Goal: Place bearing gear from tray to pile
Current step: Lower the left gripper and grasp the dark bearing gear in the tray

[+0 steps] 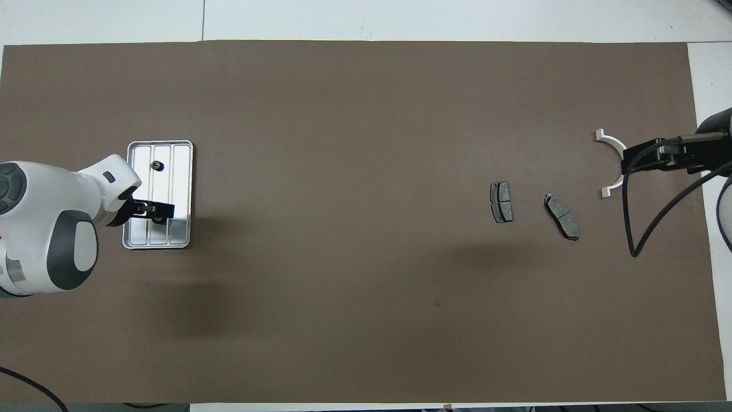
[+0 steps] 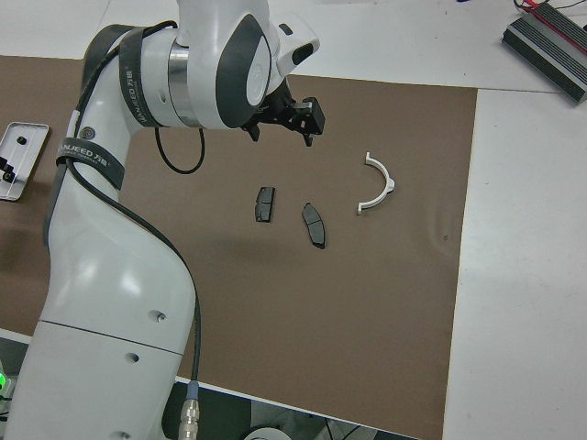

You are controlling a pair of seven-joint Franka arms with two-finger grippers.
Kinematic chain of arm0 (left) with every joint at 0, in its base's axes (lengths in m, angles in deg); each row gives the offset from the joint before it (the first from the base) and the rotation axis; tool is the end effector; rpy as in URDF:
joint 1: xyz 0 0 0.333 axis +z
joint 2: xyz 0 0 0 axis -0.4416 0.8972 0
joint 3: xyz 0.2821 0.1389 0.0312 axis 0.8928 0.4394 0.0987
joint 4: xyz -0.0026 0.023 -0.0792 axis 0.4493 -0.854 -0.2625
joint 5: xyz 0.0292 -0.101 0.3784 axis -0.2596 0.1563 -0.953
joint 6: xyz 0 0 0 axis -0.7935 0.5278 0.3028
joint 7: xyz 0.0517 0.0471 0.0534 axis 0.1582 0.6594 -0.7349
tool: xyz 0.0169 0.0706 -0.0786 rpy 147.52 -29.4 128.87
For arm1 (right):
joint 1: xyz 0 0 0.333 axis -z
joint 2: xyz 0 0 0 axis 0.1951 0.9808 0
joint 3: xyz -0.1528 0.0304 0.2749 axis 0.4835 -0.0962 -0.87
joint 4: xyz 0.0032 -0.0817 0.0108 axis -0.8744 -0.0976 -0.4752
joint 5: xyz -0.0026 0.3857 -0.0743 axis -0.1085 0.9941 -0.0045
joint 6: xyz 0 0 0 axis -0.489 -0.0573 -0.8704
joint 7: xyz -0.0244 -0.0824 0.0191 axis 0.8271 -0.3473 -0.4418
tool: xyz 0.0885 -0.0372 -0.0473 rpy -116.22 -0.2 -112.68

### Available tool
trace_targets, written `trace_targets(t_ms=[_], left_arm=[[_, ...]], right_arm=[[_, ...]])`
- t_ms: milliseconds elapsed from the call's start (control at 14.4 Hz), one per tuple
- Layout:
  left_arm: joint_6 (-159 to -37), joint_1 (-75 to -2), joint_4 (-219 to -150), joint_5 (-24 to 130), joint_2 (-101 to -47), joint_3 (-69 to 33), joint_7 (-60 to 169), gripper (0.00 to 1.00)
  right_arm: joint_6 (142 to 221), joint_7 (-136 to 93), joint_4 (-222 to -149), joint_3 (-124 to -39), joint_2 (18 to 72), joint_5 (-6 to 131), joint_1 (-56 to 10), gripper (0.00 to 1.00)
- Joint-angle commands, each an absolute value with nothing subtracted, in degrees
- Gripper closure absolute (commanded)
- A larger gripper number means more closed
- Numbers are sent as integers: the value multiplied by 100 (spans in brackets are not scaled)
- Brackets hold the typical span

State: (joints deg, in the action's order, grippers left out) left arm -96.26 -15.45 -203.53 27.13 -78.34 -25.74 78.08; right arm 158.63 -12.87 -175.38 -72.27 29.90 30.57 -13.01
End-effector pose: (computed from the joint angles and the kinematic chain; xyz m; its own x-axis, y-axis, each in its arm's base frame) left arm 0.5390 0.0034 0.3261 0.9898 -0.1361 0.0410 -0.1366 -0.9906 0.0083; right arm 0.5618 -0.0078 0.5972 0.9997 -0.0232 0.0049 -0.0233 -0.9994 0.0273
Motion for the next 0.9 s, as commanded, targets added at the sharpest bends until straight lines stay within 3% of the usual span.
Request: trace_targets(t_ms=[0,832], left_arm=[[-9915,-1548,-20421,2771,-7705,-2558,7902,0],[-10004,-1487,-20500,2771,-7607,-2558,7911,0]], right_arm=[[15830,-1406,-17672,-7262,2857,3099,-1292,0],[15909,-1388,-17663,-7262,2866,3099,-1257,0]])
